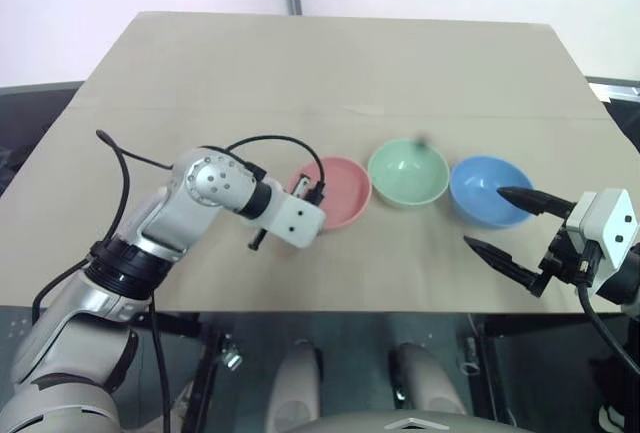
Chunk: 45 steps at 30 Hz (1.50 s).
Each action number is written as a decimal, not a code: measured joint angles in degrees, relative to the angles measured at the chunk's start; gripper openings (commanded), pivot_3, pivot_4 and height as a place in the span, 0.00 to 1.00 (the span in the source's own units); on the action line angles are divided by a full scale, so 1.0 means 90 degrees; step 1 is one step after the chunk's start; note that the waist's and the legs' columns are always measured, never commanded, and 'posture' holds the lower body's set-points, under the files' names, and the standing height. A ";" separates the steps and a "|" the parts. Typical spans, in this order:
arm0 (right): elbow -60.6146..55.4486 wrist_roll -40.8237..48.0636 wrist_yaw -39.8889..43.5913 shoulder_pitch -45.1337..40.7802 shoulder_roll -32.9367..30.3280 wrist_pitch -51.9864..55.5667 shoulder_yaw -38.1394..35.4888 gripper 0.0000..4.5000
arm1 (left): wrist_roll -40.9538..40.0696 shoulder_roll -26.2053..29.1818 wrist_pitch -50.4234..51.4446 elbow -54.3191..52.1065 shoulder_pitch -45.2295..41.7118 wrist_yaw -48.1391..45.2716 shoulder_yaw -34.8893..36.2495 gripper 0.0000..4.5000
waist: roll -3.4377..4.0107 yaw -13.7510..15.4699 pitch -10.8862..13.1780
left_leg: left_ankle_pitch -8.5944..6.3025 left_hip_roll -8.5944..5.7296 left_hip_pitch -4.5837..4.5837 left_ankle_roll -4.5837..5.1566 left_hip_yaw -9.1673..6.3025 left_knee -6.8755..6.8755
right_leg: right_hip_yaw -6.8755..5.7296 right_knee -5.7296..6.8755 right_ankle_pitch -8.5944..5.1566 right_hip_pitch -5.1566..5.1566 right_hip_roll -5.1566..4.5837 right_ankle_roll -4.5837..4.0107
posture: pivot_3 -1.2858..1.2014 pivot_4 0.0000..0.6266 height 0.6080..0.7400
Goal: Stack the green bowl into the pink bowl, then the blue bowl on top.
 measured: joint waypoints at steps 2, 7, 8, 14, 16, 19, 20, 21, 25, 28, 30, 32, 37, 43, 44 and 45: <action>-0.0014 0.0000 -0.0073 -0.0013 0.0001 0.0002 0.0012 1.00 | -0.0089 0.0074 0.0208 -0.0036 0.0068 -0.0019 0.0081 0.49 | 0.0000 0.0008 0.0000 | 0.0000 0.0000 0.0000 0.0000 0.0000 0.0002 | 0.0000 0.0001 0.0000 0.0000 0.0000 0.0000 | 0.52 0.24 1.00; 0.0002 -0.0012 -0.0169 -0.0288 -0.0020 0.0055 0.0124 1.00 | -0.0203 0.0041 0.0801 -0.0390 0.0221 0.0330 0.0448 0.68 | 0.0000 0.0020 0.0000 | 0.0000 0.0000 -0.0002 0.0000 -0.0002 0.0006 | -0.0002 0.0002 0.0000 0.0001 0.0000 0.0001 | 0.52 0.24 1.00; 0.0013 -0.0019 -0.0176 -0.0306 -0.0023 0.0059 0.0148 1.00 | -0.0254 0.0042 0.0876 -0.0435 0.0228 0.0351 0.0520 0.68 | 0.0000 0.0019 0.0000 | 0.0000 0.0000 -0.0002 0.0000 -0.0002 0.0006 | -0.0002 0.0003 0.0000 0.0001 0.0000 0.0000 | 0.52 0.24 1.00; 0.0238 -0.0775 -0.0542 -0.1202 -0.0129 0.0252 0.1269 1.00 | -0.1959 -0.0105 0.3302 -0.1389 0.0584 0.0871 0.2179 0.68 | 0.0001 -0.0034 0.0001 | 0.0000 0.0001 -0.0002 0.0000 -0.0007 0.0008 | -0.0006 0.0007 -0.0001 0.0000 0.0000 0.0001 | 0.52 0.24 1.00; 0.0332 -0.0930 -0.0534 -0.1609 -0.0176 0.0396 0.1763 1.00 | -0.2834 -0.0303 0.4019 -0.1690 0.0705 0.1141 0.3003 0.68 | 0.0001 -0.0044 0.0001 | 0.0000 0.0001 -0.0002 0.0000 -0.0009 0.0009 | -0.0008 0.0008 -0.0001 0.0000 0.0000 0.0001 | 0.52 0.24 1.00; 0.0646 -0.1410 -0.0446 -0.2562 -0.0177 0.0501 0.2857 1.00 | -0.3883 -0.0067 0.5004 -0.2219 0.1687 0.1250 0.4185 0.83 | 0.0003 -0.0221 0.0002 | 0.0000 0.0005 0.0004 0.0000 -0.0004 0.0005 | 0.0001 0.0007 -0.0001 -0.0004 0.0002 0.0001 | 0.52 0.24 1.00; 0.0793 -0.1556 -0.0375 -0.2758 -0.0176 0.0501 0.3085 1.00 | -0.4142 0.0034 0.5288 -0.2337 0.2000 0.1232 0.4407 0.94 | 0.0005 -0.0239 0.0004 | 0.0000 0.0005 0.0001 0.0000 -0.0009 0.0001 | -0.0007 0.0009 -0.0001 -0.0004 0.0000 0.0000 | 0.52 0.24 1.00; 0.1133 -0.1715 -0.0204 -0.3124 -0.0141 0.0489 0.3450 1.00 | -0.4385 0.0047 0.5506 -0.2598 0.2486 0.1332 0.4804 0.99 | 0.0004 -0.0240 0.0003 | 0.0000 0.0005 0.0001 0.0000 -0.0010 0.0001 | -0.0008 0.0007 -0.0001 -0.0004 0.0001 0.0000 | 0.52 0.24 1.00; 0.1818 -0.2002 0.0137 -0.3733 0.0061 0.0414 0.3985 1.00 | -0.4561 0.0039 0.5536 -0.3029 0.3065 0.1853 0.5428 0.99 | -0.0001 -0.0088 0.0004 | 0.0000 0.0002 -0.0003 0.0000 -0.0016 0.0005 | -0.0017 0.0004 -0.0001 -0.0001 -0.0004 -0.0001 | 0.52 0.24 1.00; 0.2509 -0.2402 0.0441 -0.4243 0.0136 0.0185 0.4426 1.00 | -0.4558 -0.0115 0.5293 -0.3282 0.3504 0.2203 0.5750 0.99 | -0.0001 -0.0106 0.0003 | 0.0000 0.0002 0.0000 0.0000 -0.0008 0.0008 | -0.0011 0.0001 0.0000 0.0000 -0.0004 -0.0001 | 0.52 0.24 1.00; 0.2998 -0.2688 0.0546 -0.4498 0.0223 0.0039 0.4658 0.91 | -0.4581 -0.0234 0.5149 -0.3403 0.3783 0.2309 0.5852 1.00 | -0.0003 -0.0132 0.0002 | 0.0000 0.0004 0.0001 -0.0001 -0.0010 0.0007 | -0.0012 0.0004 0.0000 -0.0002 -0.0002 -0.0002 | 0.52 0.24 1.00; 0.3459 -0.2968 0.0625 -0.4658 0.0320 -0.0071 0.4819 0.81 | -0.4583 -0.0324 0.5001 -0.3497 0.4024 0.2403 0.5857 1.00 | 0.0000 -0.0138 0.0004 | 0.0000 0.0004 0.0000 0.0000 -0.0011 0.0001 | -0.0013 0.0005 0.0000 -0.0005 -0.0001 -0.0002 | 0.52 0.24 1.00; 0.3991 -0.3468 0.0880 -0.4773 0.0469 -0.0522 0.5068 0.26 | -0.4643 -0.0327 0.4880 -0.3604 0.4190 0.2755 0.5966 1.00 | -0.0001 -0.0136 0.0004 | 0.0000 0.0003 -0.0001 -0.0001 -0.0008 0.0000 | -0.0012 0.0001 0.0000 -0.0005 -0.0003 -0.0002 | 0.52 0.24 1.00; 0.4356 -0.3991 0.1021 -0.4894 0.0690 -0.1067 0.5204 0.02 | -0.4769 -0.0332 0.4724 -0.3738 0.4553 0.3009 0.6031 1.00 | -0.0001 -0.0155 0.0003 | 0.0000 0.0003 0.0004 -0.0001 -0.0010 -0.0001 | -0.0012 0.0005 0.0000 -0.0003 -0.0002 -0.0002 | 0.52 0.24 1.00; 0.4356 -0.4026 0.1030 -0.4897 0.0695 -0.1105 0.5204 0.02 | -0.4768 -0.0332 0.4691 -0.3738 0.4612 0.3028 0.6032 1.00 | 0.0001 -0.0154 0.0004 | 0.0000 0.0003 0.0003 -0.0001 -0.0009 -0.0001 | -0.0012 0.0005 0.0000 -0.0004 -0.0002 -0.0002 | 0.52 0.24 1.00; 0.4342 -0.4042 0.1051 -0.4915 0.0695 -0.1127 0.5198 0.02 | -0.4765 -0.0332 0.4629 -0.3737 0.4694 0.3041 0.6034 1.00 | 0.0001 -0.0153 0.0004 | 0.0000 0.0003 0.0002 -0.0001 -0.0009 -0.0001 | -0.0012 0.0004 0.0000 -0.0005 -0.0002 -0.0002 | 0.52 0.24 1.00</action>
